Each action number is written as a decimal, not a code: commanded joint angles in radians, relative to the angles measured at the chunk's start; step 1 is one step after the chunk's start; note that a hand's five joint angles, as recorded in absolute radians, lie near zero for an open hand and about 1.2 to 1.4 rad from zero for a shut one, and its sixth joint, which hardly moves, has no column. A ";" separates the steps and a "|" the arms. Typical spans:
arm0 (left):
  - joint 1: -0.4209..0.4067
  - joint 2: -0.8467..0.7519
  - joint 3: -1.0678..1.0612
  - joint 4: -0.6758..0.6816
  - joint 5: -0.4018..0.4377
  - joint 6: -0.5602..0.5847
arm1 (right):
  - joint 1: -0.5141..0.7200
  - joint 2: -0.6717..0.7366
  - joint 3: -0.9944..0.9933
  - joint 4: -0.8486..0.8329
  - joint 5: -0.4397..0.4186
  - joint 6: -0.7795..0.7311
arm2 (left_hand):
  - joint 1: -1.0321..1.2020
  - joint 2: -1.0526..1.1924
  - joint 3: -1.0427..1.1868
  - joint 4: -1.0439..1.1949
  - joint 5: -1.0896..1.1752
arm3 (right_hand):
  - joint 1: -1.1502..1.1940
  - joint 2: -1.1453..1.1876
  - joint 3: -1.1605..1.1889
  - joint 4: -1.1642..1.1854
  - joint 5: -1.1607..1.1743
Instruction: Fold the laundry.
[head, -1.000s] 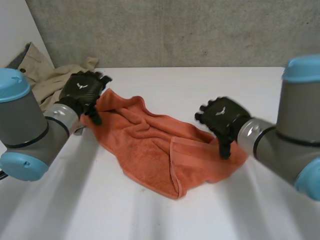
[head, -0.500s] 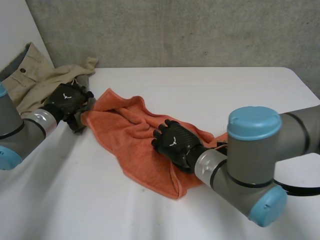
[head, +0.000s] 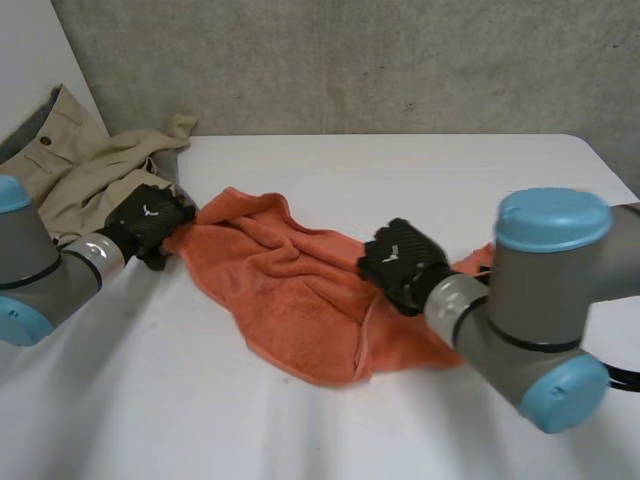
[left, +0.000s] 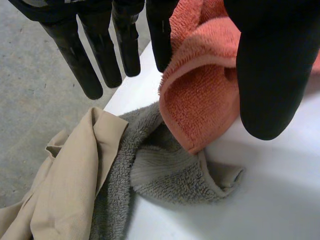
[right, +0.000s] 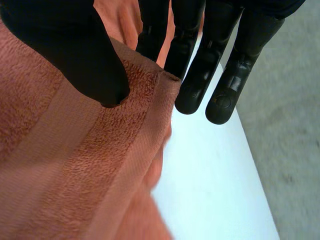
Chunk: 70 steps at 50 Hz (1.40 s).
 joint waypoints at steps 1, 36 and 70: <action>-0.009 -0.030 0.037 0.000 -0.002 0.014 | -0.107 -0.077 0.118 -0.002 -0.007 0.004 | 0.212 0.216 0.215 0.215 0.211 | 0.410 0.218 0.216 0.209 0.233; -0.095 0.541 -0.129 -0.095 -0.138 -0.153 | -0.411 -0.394 -0.033 0.269 0.023 0.038 | 0.952 0.956 0.954 0.955 0.951 | 0.410 0.218 0.216 0.209 0.233; -0.188 0.260 0.009 -0.290 -0.322 -0.175 | -0.408 0.039 -0.349 0.688 -0.029 0.225 | 0.952 0.956 0.954 0.955 0.951 | -0.072 -0.264 -0.266 -0.272 -0.248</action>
